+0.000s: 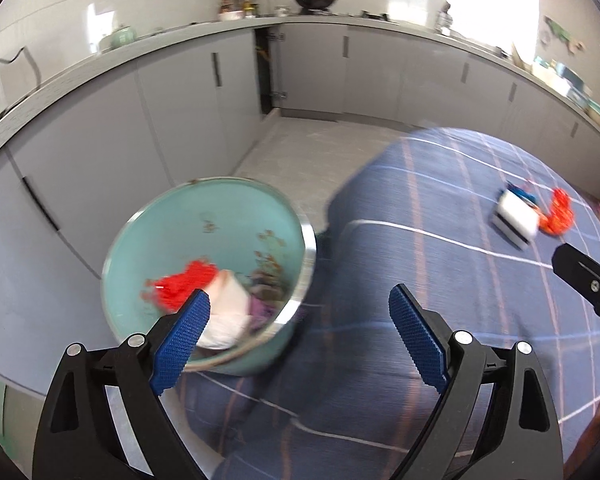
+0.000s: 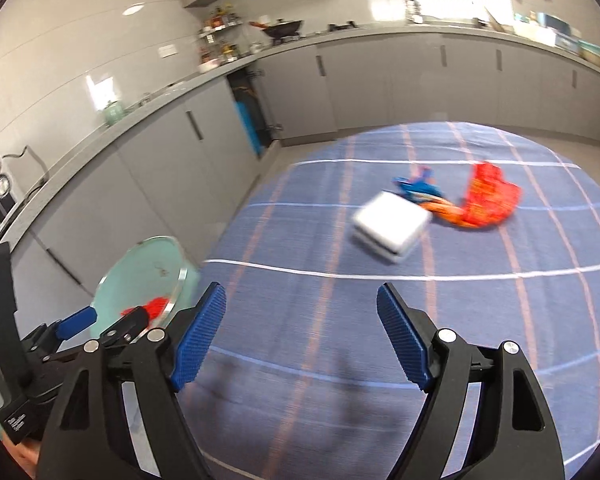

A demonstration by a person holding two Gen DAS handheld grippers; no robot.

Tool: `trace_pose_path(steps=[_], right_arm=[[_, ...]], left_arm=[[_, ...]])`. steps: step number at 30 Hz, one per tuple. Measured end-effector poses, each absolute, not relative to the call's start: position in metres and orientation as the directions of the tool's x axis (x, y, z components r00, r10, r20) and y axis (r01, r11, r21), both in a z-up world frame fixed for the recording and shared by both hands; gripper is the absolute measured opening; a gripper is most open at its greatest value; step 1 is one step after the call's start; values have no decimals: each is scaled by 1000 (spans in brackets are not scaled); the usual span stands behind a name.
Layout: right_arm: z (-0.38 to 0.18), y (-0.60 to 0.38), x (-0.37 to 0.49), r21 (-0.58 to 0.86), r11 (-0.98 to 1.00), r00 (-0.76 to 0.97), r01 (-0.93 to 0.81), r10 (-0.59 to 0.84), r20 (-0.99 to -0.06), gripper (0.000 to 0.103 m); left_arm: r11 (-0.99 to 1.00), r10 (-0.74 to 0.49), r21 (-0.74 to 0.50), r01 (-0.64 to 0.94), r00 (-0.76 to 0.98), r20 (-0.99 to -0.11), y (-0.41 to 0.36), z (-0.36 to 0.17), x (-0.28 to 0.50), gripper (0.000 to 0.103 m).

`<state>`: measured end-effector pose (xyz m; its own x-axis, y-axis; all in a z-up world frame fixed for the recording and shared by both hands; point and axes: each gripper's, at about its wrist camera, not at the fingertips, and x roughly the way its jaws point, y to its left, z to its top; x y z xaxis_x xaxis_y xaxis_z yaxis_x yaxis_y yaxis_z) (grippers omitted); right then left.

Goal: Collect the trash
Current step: 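Move both open tools back toward the white sponge and red bag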

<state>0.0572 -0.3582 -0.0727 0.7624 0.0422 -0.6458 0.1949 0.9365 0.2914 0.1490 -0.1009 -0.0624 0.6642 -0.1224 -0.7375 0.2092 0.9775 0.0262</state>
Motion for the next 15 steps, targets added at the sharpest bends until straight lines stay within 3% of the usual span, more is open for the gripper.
trace_pose_path(steps=[15], right_arm=[[-94, -467, 32, 243, 889, 718, 387, -125, -685, 77]], left_arm=[[913, -223, 63, 404, 622, -750, -215, -70, 142, 90]])
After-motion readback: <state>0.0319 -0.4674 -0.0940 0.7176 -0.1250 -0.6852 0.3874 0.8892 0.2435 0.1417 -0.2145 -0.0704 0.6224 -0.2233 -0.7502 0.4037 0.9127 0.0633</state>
